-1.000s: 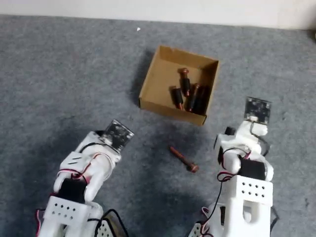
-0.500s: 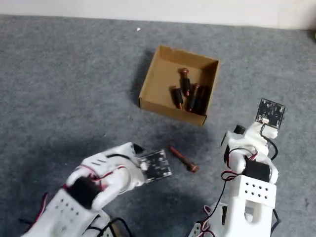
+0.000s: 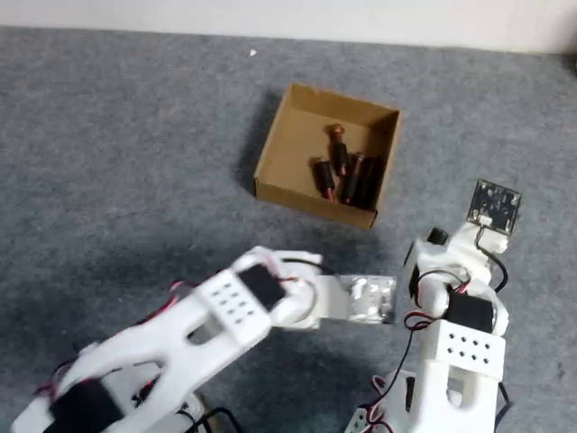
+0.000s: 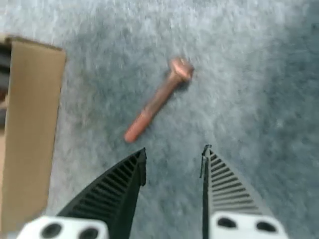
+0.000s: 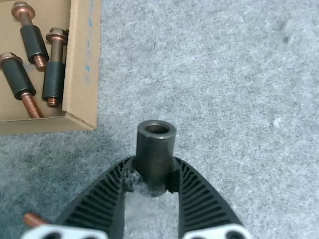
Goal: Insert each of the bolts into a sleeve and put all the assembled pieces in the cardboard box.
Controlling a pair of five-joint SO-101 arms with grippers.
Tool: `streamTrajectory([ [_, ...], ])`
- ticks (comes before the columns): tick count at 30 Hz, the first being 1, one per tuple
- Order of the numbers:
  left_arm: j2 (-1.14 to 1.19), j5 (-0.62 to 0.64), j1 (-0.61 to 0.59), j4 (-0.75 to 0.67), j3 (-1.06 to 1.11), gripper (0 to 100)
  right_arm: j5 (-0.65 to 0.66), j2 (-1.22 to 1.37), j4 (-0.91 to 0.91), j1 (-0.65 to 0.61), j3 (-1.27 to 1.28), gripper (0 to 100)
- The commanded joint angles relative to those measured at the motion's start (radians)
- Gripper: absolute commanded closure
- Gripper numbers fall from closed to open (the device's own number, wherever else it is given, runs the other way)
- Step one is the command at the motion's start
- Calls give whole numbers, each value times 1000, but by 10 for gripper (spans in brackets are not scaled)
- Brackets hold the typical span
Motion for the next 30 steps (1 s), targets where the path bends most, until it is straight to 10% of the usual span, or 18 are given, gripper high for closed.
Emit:
streamTrajectory([
  [1,173,-37,38,-32,-180,804,-11,-28,-27,12,-10,993],
  [30,354,-25,-2,-244,-176,796,-46,-22,-44,320,-59,993],
])
